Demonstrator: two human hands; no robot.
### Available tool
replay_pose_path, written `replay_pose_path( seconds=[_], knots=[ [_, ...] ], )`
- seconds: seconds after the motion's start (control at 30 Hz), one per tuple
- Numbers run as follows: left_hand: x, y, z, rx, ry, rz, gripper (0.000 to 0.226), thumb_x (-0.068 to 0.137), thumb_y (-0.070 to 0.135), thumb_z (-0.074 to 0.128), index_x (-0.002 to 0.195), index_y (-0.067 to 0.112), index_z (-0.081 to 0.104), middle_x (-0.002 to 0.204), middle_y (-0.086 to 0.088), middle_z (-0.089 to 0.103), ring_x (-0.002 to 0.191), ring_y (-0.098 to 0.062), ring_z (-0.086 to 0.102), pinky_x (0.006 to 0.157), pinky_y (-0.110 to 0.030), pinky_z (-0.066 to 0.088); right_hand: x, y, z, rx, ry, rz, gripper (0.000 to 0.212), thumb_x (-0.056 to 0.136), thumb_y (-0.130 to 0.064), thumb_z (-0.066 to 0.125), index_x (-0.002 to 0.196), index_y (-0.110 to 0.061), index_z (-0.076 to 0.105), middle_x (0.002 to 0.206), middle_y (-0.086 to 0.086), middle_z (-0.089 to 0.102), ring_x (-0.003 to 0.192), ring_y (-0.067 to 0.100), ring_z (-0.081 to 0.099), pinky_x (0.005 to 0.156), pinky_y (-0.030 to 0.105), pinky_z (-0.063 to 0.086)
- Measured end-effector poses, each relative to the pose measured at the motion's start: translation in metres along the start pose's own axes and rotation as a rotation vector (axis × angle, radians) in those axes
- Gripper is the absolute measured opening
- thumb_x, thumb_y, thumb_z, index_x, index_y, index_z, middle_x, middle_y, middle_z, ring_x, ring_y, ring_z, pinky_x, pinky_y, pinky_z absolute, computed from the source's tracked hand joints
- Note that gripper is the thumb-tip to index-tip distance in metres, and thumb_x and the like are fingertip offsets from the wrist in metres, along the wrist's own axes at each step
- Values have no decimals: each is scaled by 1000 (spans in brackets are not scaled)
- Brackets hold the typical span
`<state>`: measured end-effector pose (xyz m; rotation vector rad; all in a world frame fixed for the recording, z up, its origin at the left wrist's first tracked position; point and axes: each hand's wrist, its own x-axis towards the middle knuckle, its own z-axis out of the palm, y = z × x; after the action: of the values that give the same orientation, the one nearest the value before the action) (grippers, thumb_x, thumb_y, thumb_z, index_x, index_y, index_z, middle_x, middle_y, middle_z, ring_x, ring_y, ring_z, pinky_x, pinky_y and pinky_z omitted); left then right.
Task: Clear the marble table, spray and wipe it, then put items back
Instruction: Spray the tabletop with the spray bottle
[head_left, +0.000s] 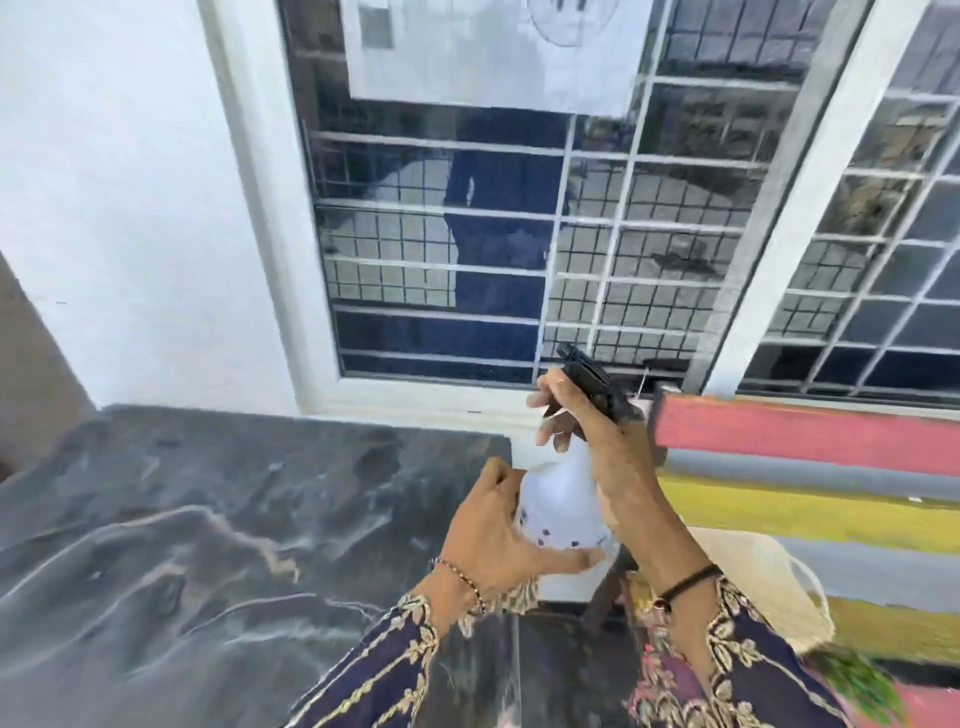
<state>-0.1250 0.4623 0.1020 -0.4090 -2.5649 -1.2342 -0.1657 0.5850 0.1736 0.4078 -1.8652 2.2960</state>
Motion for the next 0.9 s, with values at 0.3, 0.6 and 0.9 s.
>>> replay_pose_path(
  seconds=[0.3, 0.6, 0.9],
  knots=[
    [-64, -48, -141, 43, -1, -277, 79, 37, 82, 74, 100, 37, 60, 92, 16, 44, 84, -4, 51, 65, -14, 37, -7, 16, 156, -100, -203, 61, 58, 91, -63, 65, 71, -8, 65, 74, 13, 66, 35, 18, 40, 41, 27, 33],
    [-134, -157, -299, 443, 64, -519, 53, 81, 30, 73, 131, 22, 58, 123, -1, 66, 117, -18, 58, 99, -23, 40, -12, 142, 306, -227, -298, 345, 71, 70, -77, 75, 64, -6, 72, 65, 15, 74, 32, 20, 47, 34, 24, 37],
    [-176, -262, -427, 576, 167, -683, 18, 90, 37, 62, 98, 22, 68, 94, 1, 51, 95, -22, 56, 81, -33, 44, 48, 256, 472, -488, -290, 374, 80, 68, -88, 63, 59, -8, 63, 50, 9, 68, 43, 28, 65, 39, 35, 52]
  ],
)
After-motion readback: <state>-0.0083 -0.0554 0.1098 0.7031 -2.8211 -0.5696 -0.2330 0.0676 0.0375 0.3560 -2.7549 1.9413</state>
